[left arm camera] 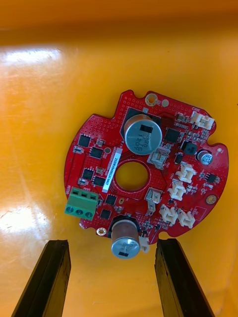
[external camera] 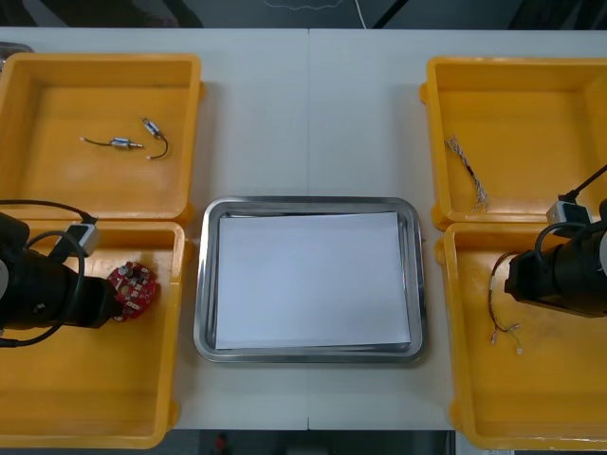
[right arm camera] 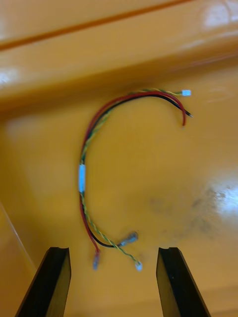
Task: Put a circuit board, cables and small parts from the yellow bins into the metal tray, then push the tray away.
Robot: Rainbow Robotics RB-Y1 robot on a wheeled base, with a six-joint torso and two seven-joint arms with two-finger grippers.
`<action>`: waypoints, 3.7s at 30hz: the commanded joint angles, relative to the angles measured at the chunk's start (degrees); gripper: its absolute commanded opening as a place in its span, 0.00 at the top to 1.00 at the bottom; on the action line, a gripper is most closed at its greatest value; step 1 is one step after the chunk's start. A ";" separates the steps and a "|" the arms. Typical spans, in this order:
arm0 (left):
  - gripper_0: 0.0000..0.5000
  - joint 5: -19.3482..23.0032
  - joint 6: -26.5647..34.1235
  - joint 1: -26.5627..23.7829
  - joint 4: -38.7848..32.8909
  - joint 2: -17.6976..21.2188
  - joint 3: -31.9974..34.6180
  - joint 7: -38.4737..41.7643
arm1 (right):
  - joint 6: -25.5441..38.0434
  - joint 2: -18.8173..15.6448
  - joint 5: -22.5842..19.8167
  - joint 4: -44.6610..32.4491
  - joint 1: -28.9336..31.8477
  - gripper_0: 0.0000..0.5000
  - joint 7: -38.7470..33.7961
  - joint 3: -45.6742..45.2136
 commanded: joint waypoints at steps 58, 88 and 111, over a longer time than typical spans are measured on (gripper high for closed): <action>1.00 3.35 24.23 -2.65 -20.94 0.05 13.40 -2.75 | -17.67 3.18 3.96 7.99 4.77 1.00 -5.91 6.76; 1.00 -2.45 25.11 -28.49 -17.60 -8.12 -21.84 0.24 | 4.27 -13.16 -21.26 -12.23 -0.68 1.00 -2.48 -13.37; 1.00 -12.56 9.99 -31.92 -0.99 -12.78 -38.54 0.33 | 4.27 -26.43 -35.59 -15.04 -4.28 1.00 1.65 -12.05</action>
